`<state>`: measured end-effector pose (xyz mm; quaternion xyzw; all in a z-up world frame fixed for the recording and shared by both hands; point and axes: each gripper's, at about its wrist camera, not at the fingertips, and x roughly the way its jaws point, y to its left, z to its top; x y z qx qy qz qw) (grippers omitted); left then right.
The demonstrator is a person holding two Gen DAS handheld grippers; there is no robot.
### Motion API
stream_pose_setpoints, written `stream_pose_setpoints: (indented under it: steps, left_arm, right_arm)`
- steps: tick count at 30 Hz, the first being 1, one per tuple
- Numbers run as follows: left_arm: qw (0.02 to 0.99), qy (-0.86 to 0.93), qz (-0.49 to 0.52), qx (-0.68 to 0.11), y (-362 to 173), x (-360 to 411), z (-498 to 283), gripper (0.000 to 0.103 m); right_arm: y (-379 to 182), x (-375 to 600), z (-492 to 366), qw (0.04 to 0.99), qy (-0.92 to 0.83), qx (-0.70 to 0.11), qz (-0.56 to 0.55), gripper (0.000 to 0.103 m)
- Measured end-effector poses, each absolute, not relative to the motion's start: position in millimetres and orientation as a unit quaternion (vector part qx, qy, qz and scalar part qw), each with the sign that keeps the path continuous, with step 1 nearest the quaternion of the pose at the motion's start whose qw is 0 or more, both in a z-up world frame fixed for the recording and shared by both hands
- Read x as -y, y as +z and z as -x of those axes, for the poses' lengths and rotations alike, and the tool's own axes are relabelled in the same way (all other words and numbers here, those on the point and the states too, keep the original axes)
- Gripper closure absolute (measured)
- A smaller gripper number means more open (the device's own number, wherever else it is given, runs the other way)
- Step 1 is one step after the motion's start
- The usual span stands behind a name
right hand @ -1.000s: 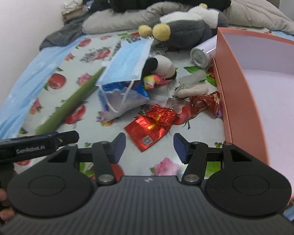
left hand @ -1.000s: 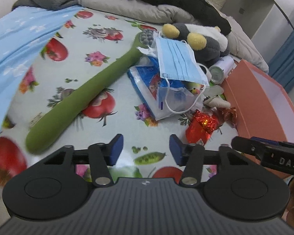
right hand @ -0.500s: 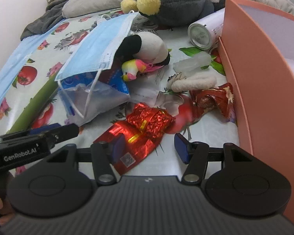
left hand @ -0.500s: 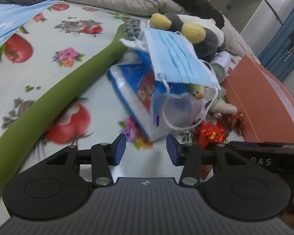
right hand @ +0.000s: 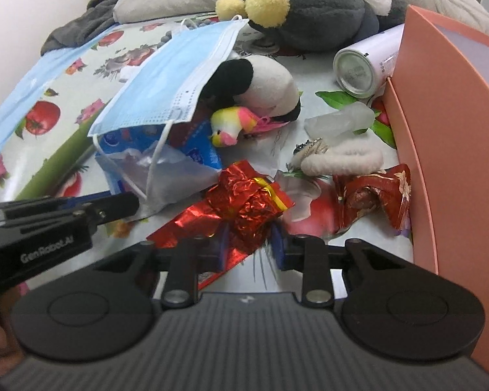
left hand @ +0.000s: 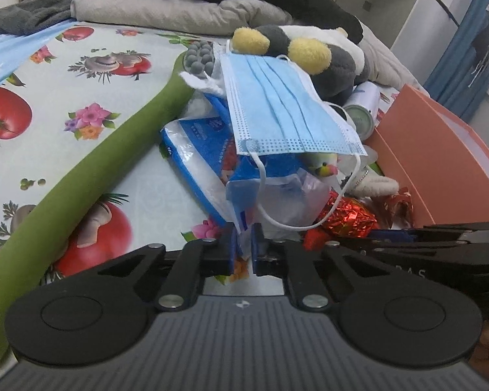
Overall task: Organize soft objects
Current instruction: 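Grasp the blue snack bag with the left tool while the right tool grasps red foil wrapper, then lift the blue snack bag with the left tool while the right tool lifts the red wrapper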
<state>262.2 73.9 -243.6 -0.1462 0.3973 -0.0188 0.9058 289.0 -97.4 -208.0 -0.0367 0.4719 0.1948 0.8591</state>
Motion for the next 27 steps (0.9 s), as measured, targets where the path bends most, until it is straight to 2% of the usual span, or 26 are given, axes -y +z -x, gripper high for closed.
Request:
stream_pose_setpoints:
  steps: [10, 27]
  left_arm:
    - [0.904, 0.001, 0.167, -0.394, -227, -76, -226, 0.098]
    - [0.887, -0.008, 0.205, -0.414, -202, -80, -114, 0.098]
  right_arm:
    - [-194, 113, -272, 0.863, 0.191, -0.468, 0.027, 0.075]
    - [-175, 124, -189, 0.853, 0.195, -0.484, 0.026, 0.075]
